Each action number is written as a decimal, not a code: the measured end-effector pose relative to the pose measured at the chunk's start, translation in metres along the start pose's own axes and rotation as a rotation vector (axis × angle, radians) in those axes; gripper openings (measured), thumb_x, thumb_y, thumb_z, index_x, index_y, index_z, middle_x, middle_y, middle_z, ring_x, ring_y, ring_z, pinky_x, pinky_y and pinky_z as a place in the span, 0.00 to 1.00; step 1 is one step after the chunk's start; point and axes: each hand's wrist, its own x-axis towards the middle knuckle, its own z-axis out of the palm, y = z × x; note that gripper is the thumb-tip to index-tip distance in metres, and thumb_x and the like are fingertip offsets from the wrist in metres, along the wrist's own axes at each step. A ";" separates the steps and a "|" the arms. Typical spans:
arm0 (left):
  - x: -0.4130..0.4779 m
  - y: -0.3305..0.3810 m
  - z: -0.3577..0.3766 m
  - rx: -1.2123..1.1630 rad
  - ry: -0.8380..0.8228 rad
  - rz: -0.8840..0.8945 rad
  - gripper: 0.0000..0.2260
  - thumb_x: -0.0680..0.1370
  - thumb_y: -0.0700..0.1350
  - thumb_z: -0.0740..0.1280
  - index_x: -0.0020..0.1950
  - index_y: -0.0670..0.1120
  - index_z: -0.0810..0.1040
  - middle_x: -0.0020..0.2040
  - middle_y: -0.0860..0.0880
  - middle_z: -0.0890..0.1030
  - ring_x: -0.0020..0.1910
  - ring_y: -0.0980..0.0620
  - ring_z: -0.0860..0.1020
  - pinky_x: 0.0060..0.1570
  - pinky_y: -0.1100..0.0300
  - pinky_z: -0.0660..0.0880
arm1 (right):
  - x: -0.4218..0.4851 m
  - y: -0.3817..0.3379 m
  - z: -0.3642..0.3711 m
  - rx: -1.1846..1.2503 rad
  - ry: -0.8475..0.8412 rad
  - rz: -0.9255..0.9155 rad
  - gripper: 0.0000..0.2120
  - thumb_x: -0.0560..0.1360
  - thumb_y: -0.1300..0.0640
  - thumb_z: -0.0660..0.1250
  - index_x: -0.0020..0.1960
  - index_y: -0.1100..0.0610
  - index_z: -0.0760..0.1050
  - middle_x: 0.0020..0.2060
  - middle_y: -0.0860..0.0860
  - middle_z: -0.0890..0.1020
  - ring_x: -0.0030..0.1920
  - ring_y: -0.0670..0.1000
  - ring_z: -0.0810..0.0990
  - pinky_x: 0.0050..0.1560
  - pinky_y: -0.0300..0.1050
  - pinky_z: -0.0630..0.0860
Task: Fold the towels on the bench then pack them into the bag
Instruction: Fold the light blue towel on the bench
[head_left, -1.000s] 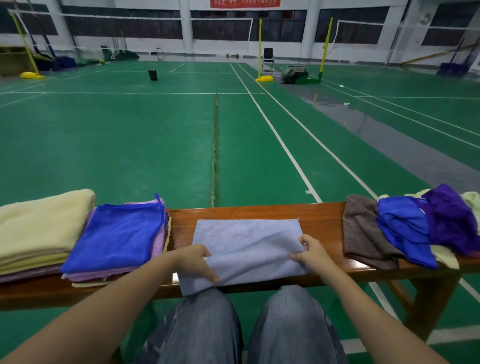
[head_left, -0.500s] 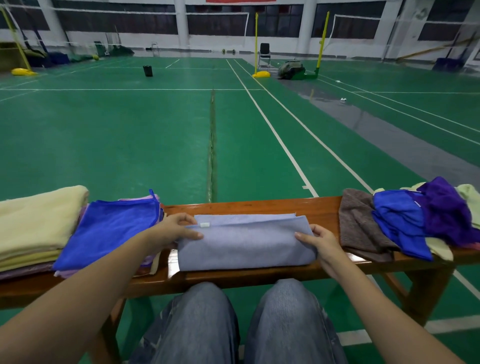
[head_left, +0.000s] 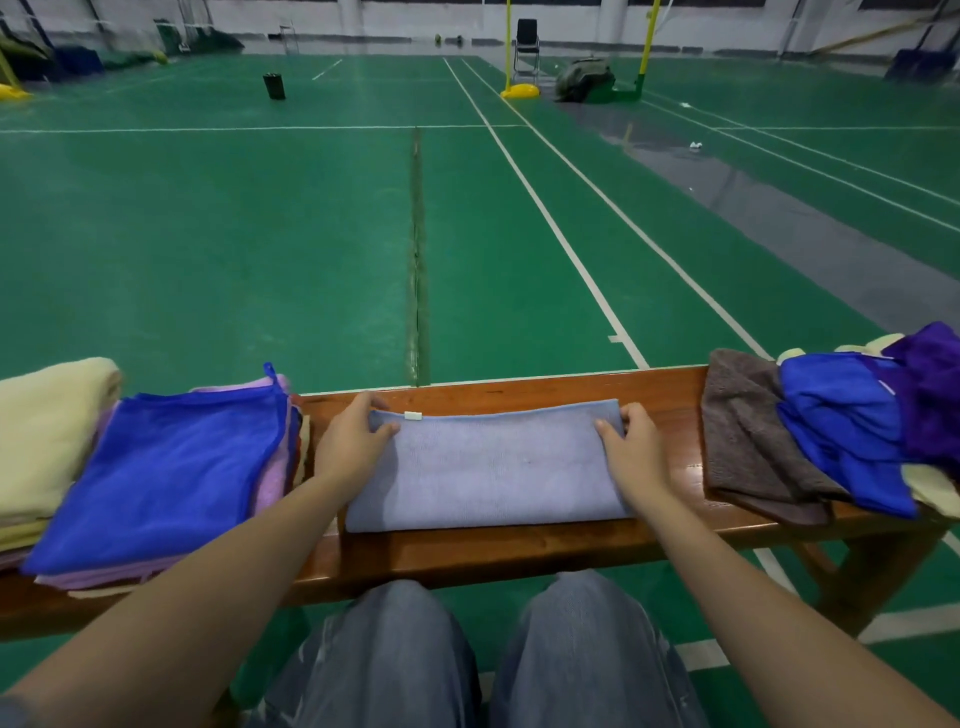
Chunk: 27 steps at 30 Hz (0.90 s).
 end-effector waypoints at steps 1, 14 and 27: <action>0.002 -0.002 0.004 0.031 0.021 0.006 0.05 0.77 0.46 0.67 0.49 0.46 0.73 0.47 0.51 0.77 0.45 0.50 0.75 0.39 0.56 0.69 | 0.002 0.002 0.003 -0.030 0.010 0.007 0.06 0.79 0.56 0.61 0.47 0.58 0.69 0.37 0.50 0.74 0.37 0.48 0.72 0.33 0.41 0.68; 0.011 -0.016 0.032 0.243 0.153 -0.009 0.10 0.79 0.52 0.61 0.55 0.47 0.71 0.54 0.47 0.74 0.46 0.47 0.75 0.42 0.51 0.76 | 0.007 0.004 0.025 -0.457 0.124 -0.056 0.11 0.79 0.52 0.61 0.58 0.57 0.66 0.51 0.53 0.75 0.42 0.50 0.74 0.34 0.40 0.68; -0.057 0.011 0.039 0.384 -0.247 0.425 0.39 0.68 0.74 0.37 0.73 0.60 0.62 0.77 0.54 0.56 0.76 0.54 0.49 0.72 0.50 0.37 | -0.037 -0.018 -0.002 -0.578 -0.192 0.117 0.35 0.74 0.44 0.67 0.73 0.48 0.52 0.63 0.61 0.66 0.61 0.60 0.70 0.55 0.49 0.71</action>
